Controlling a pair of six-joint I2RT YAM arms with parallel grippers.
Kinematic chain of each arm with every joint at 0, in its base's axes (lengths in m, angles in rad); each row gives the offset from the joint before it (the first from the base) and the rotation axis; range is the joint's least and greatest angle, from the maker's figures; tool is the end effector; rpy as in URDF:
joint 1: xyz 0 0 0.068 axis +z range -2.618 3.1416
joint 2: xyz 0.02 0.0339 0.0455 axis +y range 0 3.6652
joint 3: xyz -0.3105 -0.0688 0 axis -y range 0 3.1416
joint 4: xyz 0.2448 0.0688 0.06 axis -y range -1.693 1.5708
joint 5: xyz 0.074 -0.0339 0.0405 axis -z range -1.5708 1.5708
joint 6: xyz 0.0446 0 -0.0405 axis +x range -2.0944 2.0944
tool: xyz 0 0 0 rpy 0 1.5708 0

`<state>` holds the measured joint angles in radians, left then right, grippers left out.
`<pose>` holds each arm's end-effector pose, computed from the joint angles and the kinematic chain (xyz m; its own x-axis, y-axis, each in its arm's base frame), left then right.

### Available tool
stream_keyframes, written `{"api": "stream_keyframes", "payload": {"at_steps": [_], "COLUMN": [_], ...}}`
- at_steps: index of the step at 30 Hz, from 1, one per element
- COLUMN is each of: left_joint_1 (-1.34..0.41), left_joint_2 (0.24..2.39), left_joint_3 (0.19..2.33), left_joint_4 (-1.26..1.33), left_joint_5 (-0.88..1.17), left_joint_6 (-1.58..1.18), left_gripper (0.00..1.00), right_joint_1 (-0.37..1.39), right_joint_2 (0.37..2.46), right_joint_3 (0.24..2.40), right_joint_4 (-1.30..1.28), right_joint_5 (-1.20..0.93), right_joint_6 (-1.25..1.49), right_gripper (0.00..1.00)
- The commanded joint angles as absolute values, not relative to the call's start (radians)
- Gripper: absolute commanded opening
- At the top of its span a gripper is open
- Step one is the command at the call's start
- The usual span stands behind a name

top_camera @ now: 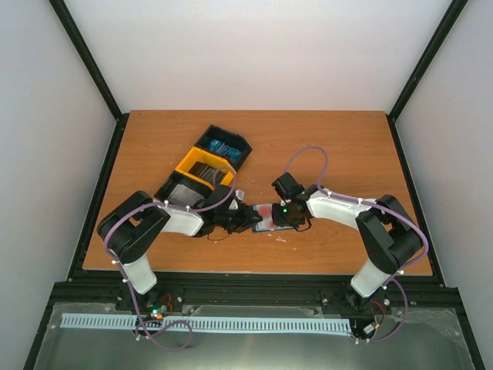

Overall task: Put the credit cards into the card holder
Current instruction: Turn over the card slot in the card holder.

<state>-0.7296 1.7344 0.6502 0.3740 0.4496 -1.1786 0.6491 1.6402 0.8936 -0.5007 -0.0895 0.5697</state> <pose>0.2291 -0.2308 0.1571 -0.9675 -0.2513 -0.0280 -0.1258 0.5742 -0.8090 0.2363 0.1843 0.1888 -0.9730 -0.0639 -0.2220 -0.1186 0.9628 0.2428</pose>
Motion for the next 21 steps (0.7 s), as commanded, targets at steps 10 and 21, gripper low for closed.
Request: {"api": "stream_keyframes", "payload": {"at_steps": [10, 21], "left_joint_1": [-0.736, -0.737], "left_joint_2": [1.779, 1.812], "left_joint_3": [0.700, 0.743], "left_joint_4": [0.516, 0.541], "left_joint_5": [0.546, 0.568], "left_joint_6": [-1.228, -1.207], "left_gripper": [0.33, 0.33], "right_joint_1": [0.635, 0.631], "right_joint_2": [1.656, 1.569], "right_joint_3": [0.829, 0.848], "right_joint_4": [-0.528, -0.552], "right_joint_5": [-0.086, -0.017], "right_joint_6": [0.587, 0.599], "right_gripper": [0.20, 0.20]}}
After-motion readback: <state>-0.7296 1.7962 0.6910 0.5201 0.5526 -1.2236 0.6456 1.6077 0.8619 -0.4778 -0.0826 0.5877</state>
